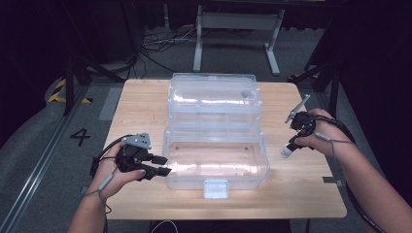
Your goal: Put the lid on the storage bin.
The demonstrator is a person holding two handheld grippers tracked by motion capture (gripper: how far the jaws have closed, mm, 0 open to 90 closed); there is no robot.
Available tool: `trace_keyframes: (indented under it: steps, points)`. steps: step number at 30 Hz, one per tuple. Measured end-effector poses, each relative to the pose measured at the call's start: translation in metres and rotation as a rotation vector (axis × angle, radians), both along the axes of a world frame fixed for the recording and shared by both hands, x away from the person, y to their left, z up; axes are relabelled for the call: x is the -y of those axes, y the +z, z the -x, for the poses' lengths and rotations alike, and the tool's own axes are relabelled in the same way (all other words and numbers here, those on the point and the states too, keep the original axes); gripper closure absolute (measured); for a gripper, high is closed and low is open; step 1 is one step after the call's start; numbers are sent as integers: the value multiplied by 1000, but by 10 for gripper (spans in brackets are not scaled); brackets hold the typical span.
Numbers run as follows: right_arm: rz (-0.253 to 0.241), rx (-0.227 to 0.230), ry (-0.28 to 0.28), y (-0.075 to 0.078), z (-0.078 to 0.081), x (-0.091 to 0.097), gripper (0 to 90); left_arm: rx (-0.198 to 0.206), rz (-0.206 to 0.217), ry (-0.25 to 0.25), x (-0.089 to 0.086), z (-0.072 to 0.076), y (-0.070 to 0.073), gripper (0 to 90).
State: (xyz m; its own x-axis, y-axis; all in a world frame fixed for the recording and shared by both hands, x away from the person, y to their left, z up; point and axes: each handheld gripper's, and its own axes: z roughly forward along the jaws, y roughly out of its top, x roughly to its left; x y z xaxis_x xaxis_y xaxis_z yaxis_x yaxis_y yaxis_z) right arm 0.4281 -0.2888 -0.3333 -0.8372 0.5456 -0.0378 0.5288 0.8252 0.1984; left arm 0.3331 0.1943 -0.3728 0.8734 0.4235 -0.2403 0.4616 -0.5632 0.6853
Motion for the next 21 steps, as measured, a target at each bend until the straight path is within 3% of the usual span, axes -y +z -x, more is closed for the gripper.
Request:
trace_keyframes:
  steps: [21]
  points:
    - [39, 31, 205, 44, 33, -32, 717, 5, 1, 2, -1, 2, 1, 564]
